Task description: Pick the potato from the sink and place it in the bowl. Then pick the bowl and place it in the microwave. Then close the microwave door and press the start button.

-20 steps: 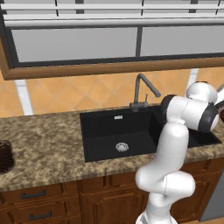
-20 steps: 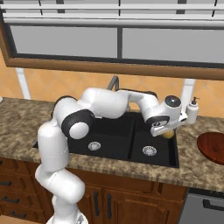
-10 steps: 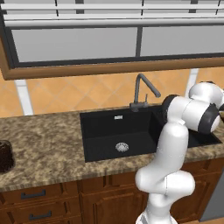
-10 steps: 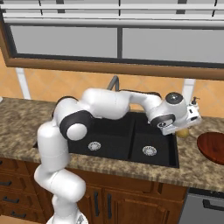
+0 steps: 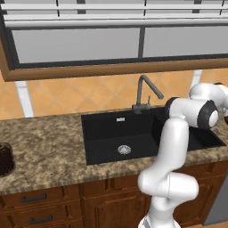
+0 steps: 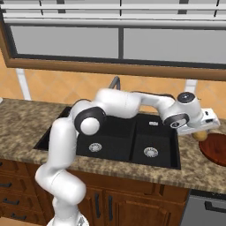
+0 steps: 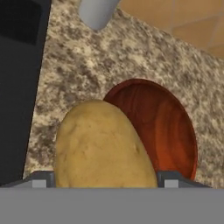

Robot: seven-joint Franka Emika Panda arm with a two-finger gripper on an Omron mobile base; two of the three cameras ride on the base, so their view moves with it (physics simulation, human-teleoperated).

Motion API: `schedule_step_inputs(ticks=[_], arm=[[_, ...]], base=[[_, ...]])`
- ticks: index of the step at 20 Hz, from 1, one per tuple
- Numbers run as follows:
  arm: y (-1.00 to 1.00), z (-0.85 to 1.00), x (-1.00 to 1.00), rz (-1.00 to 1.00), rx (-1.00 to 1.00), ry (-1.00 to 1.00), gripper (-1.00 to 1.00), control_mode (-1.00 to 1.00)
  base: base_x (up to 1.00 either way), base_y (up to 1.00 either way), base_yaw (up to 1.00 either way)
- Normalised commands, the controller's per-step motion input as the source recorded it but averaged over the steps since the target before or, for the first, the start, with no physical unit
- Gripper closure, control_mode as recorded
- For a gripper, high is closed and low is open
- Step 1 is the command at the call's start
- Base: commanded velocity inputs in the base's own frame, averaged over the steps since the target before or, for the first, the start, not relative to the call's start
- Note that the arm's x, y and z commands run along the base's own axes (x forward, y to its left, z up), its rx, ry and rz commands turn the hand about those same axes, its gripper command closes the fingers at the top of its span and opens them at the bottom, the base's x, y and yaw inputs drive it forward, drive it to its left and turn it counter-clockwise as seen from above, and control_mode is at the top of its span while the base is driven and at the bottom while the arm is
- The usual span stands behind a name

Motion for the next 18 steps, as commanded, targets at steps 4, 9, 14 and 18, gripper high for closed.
schedule_step_inputs(ticks=[4, 9, 14, 18], arm=[[-0.54, -0.17, 0.00, -0.08, 0.04, 0.00, 1.00, -1.00], [-0.49, -0.24, 0.00, -0.06, 0.14, 0.00, 1.00, -1.00], [-0.24, -0.57, 0.00, -0.05, 0.08, 0.00, 1.00, -1.00], [-0.14, -0.50, 0.00, -0.04, 0.04, 0.02, 1.00, -1.00]], base=[[0.00, 0.00, 0.00], [0.00, 0.00, 0.00], [0.00, 0.00, 0.00], [0.00, 0.00, 0.00]])
